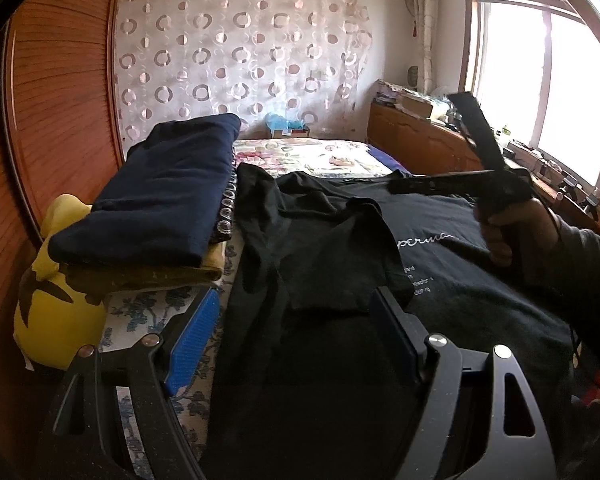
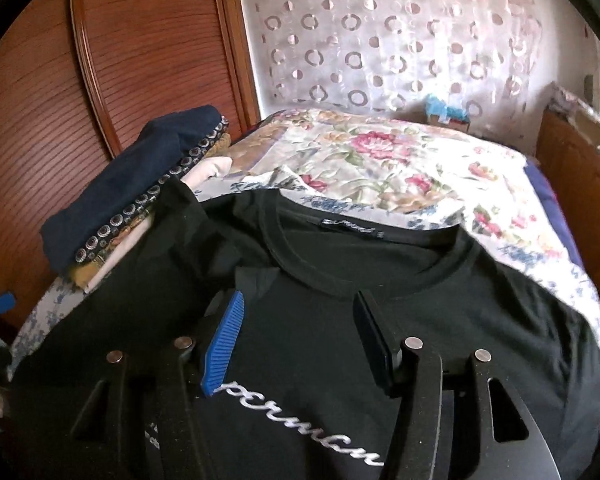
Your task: Fold small clothes
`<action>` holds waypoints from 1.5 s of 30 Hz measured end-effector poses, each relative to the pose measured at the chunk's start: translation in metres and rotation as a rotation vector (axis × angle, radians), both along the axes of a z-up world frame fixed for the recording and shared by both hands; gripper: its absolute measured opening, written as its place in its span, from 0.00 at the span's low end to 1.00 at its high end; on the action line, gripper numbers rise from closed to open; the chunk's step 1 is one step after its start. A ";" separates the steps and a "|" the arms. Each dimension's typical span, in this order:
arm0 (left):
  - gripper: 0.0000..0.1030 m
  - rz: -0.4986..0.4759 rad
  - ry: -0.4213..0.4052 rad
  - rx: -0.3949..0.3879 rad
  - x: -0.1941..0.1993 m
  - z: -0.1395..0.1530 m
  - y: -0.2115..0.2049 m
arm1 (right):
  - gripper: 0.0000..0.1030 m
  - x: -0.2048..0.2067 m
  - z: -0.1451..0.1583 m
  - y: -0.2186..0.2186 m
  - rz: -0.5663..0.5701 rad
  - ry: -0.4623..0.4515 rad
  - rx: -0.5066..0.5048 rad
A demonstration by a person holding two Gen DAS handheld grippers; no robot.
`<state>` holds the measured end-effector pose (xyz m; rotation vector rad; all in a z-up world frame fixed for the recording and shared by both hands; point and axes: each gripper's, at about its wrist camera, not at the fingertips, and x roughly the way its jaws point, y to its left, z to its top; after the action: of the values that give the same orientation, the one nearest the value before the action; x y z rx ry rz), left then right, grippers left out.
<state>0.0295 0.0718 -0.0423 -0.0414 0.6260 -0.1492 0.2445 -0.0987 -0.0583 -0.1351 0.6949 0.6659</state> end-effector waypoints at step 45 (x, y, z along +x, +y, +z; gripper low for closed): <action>0.50 -0.046 0.124 0.084 0.130 0.008 -0.020 | 0.53 -0.090 -0.058 -0.215 -0.174 0.037 -0.156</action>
<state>0.1594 0.0517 -0.0340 0.0452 0.7569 -0.1660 0.1549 -0.3134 -0.1167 -0.2038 0.7843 0.4487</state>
